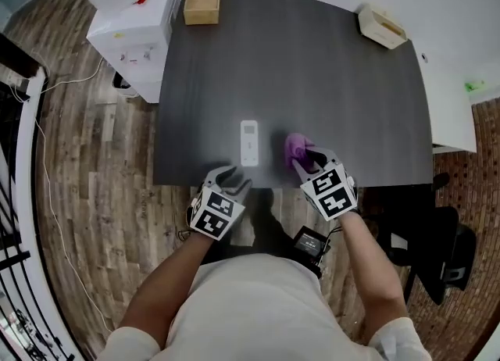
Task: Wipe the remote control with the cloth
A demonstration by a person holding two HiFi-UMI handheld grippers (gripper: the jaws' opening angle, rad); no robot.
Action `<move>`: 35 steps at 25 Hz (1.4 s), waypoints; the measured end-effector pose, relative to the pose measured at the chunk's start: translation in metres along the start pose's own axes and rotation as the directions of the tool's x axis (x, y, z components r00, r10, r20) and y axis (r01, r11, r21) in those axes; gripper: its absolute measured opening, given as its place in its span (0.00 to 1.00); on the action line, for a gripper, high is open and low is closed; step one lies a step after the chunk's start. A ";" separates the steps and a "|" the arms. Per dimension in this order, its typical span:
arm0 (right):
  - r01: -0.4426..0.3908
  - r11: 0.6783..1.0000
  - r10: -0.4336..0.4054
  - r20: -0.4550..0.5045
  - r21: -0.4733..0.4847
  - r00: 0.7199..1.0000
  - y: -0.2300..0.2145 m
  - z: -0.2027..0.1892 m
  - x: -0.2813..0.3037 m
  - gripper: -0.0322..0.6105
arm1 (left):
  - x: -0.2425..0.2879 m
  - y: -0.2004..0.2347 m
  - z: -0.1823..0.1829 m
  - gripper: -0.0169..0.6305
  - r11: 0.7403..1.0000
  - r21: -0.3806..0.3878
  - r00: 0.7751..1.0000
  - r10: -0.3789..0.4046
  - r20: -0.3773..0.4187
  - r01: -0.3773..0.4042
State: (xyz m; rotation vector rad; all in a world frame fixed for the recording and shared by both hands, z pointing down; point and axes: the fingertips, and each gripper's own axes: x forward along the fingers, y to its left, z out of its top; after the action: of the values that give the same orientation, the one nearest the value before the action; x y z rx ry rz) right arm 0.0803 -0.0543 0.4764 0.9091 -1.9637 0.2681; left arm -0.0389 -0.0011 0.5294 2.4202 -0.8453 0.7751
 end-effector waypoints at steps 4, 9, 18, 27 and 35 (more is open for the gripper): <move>-0.053 0.978 0.041 -0.063 -0.203 0.997 -0.004 0.018 0.044 0.21 | 0.020 0.009 0.002 0.28 0.998 0.038 0.998 0.054 -0.029 -0.053; -0.102 0.902 0.070 -0.091 -0.420 0.993 -0.003 0.053 0.082 0.21 | 0.034 0.017 0.002 0.28 0.994 0.044 0.993 0.102 -0.059 -0.099; -0.117 0.687 0.005 -0.156 -0.717 0.988 0.022 0.083 0.132 0.21 | 0.048 0.025 -0.012 0.28 0.990 0.036 0.983 0.138 -0.121 -0.134; -0.198 0.619 0.056 -0.209 -0.760 0.976 0.060 0.058 0.116 0.21 | 0.058 0.022 -0.009 0.28 0.992 0.053 0.988 0.122 -0.093 -0.117; -0.242 0.695 0.122 -0.221 -0.677 0.968 0.075 0.035 0.093 0.21 | 0.060 0.022 -0.009 0.30 0.994 0.027 0.991 0.109 -0.074 -0.107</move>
State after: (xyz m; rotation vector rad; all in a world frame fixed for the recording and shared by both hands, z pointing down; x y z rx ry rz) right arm -0.0228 -0.0652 0.5458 0.1764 -1.7815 -0.2907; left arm -0.0179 -0.0366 0.5790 2.3645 -0.9485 0.9157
